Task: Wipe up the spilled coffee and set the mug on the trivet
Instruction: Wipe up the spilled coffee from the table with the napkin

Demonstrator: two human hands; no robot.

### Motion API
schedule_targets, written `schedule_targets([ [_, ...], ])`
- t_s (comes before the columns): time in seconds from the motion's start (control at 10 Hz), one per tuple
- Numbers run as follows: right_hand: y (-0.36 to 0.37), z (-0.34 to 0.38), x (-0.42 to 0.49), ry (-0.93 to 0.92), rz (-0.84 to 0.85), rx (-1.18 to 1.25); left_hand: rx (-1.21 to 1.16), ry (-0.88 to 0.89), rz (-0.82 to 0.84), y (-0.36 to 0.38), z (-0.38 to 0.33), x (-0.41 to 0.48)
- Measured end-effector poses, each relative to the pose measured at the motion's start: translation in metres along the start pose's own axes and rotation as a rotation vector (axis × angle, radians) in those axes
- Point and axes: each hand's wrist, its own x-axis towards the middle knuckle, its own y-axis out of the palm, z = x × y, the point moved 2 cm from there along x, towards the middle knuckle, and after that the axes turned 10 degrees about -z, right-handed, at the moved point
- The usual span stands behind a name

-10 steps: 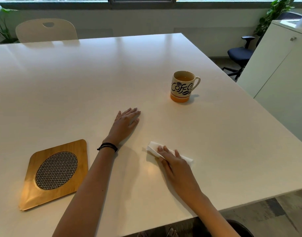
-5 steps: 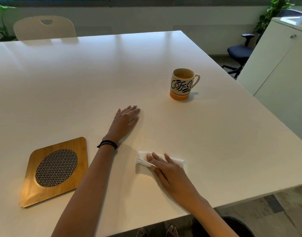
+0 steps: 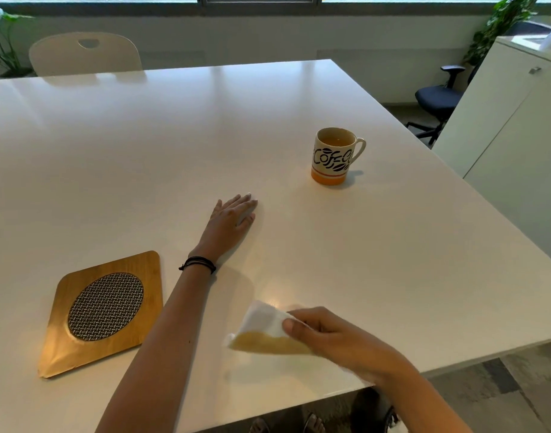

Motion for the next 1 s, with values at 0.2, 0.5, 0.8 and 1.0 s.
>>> schedule_targets([
  [0.2,-0.03,-0.003,0.017,0.066,-0.26,0.658,0.007,-0.004,0.014,0.0,0.0,0.0],
  [0.5,-0.082,-0.011,0.025,-0.028,-0.545,0.606,-0.001,-0.009,0.012,0.0,0.001,0.0],
  [0.8,-0.112,-0.019,0.012,-0.043,-0.666,0.368,-0.013,-0.009,0.013,-0.002,-0.002,-0.001],
  [1.0,-0.121,-0.015,0.015,-0.072,-0.648,0.44,-0.336,0.066,0.03,-0.003,-0.038,-0.004],
])
